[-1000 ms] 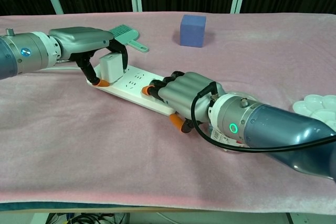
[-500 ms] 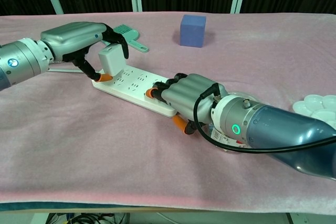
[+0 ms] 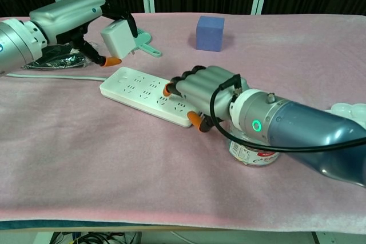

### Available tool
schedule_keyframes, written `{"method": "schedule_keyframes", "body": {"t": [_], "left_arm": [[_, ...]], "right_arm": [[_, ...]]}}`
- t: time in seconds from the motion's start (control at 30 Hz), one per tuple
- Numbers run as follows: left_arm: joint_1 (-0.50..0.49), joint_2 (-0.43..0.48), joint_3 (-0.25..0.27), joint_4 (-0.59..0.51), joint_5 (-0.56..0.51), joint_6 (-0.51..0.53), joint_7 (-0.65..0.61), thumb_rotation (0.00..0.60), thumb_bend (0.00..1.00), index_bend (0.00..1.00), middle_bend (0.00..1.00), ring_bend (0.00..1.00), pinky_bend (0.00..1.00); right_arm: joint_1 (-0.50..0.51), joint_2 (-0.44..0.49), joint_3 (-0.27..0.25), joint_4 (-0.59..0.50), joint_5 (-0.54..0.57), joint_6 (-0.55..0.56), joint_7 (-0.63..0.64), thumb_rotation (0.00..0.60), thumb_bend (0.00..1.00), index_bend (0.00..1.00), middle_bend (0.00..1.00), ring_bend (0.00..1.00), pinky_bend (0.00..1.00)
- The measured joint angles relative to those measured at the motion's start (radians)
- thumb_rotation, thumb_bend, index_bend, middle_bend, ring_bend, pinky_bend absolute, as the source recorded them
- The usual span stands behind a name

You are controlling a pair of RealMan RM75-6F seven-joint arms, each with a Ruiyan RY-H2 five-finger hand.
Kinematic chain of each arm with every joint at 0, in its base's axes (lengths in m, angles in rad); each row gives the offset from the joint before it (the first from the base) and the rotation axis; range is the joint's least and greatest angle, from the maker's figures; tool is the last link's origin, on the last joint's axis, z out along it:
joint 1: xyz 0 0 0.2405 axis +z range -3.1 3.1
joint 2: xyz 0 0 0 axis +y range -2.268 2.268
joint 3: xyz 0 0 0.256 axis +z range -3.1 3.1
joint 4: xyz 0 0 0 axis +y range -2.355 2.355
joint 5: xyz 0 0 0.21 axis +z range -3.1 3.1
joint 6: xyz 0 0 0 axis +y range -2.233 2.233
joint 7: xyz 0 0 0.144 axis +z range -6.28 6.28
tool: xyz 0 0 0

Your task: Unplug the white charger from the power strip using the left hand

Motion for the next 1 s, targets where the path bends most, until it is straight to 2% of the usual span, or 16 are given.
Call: {"method": "schedule_keyframes", "body": {"t": [0.17, 0.27, 0.33, 0.43, 0.6, 0.67, 0.73, 0.83, 1.0], "left_arm": [[0.023, 0.116, 0.011, -0.173, -0.025, -0.027, 0.045, 0.600, 0.59, 0.59, 0.59, 0.12, 0.05], [0.059, 0.209, 0.038, -0.282, -0.037, -0.031, 0.069, 0.600, 0.58, 0.58, 0.58, 0.12, 0.05], [0.093, 0.254, 0.060, -0.317, -0.043, -0.024, 0.082, 0.600, 0.58, 0.58, 0.57, 0.12, 0.05], [0.158, 0.279, 0.104, -0.318, -0.046, 0.003, 0.084, 0.600, 0.58, 0.58, 0.57, 0.12, 0.04], [0.222, 0.272, 0.158, -0.233, -0.035, 0.030, 0.016, 0.600, 0.56, 0.54, 0.53, 0.09, 0.03], [0.238, 0.261, 0.173, -0.188, -0.029, 0.030, -0.011, 0.600, 0.50, 0.48, 0.46, 0.04, 0.02], [0.246, 0.248, 0.183, -0.150, -0.024, 0.027, -0.029, 0.600, 0.34, 0.34, 0.32, 0.00, 0.01], [0.254, 0.224, 0.193, -0.100, -0.023, 0.005, -0.050, 0.600, 0.16, 0.19, 0.17, 0.00, 0.00], [0.258, 0.214, 0.194, -0.095, -0.050, -0.058, -0.045, 0.600, 0.07, 0.16, 0.09, 0.00, 0.00]], "right_arm": [[-0.005, 0.055, 0.045, -0.079, -0.007, 0.044, 0.003, 0.600, 0.57, 0.17, 0.09, 0.09, 0.05], [-0.015, 0.115, 0.071, -0.141, 0.001, 0.076, 0.004, 0.600, 0.56, 0.17, 0.09, 0.09, 0.05], [-0.024, 0.158, 0.081, -0.176, 0.010, 0.091, 0.004, 0.600, 0.53, 0.16, 0.09, 0.09, 0.05], [-0.046, 0.235, 0.083, -0.219, 0.018, 0.109, 0.007, 0.600, 0.49, 0.16, 0.09, 0.09, 0.05], [-0.108, 0.370, 0.069, -0.263, -0.002, 0.127, 0.069, 0.600, 0.44, 0.15, 0.08, 0.08, 0.05], [-0.136, 0.422, 0.063, -0.273, -0.012, 0.132, 0.108, 0.600, 0.42, 0.15, 0.08, 0.08, 0.05], [-0.161, 0.465, 0.058, -0.278, -0.022, 0.136, 0.145, 0.600, 0.40, 0.15, 0.07, 0.07, 0.05], [-0.207, 0.535, 0.046, -0.282, -0.044, 0.141, 0.215, 0.600, 0.35, 0.14, 0.05, 0.06, 0.05], [-0.299, 0.639, 0.001, -0.264, -0.119, 0.142, 0.345, 0.600, 0.28, 0.10, 0.02, 0.02, 0.05]]}}
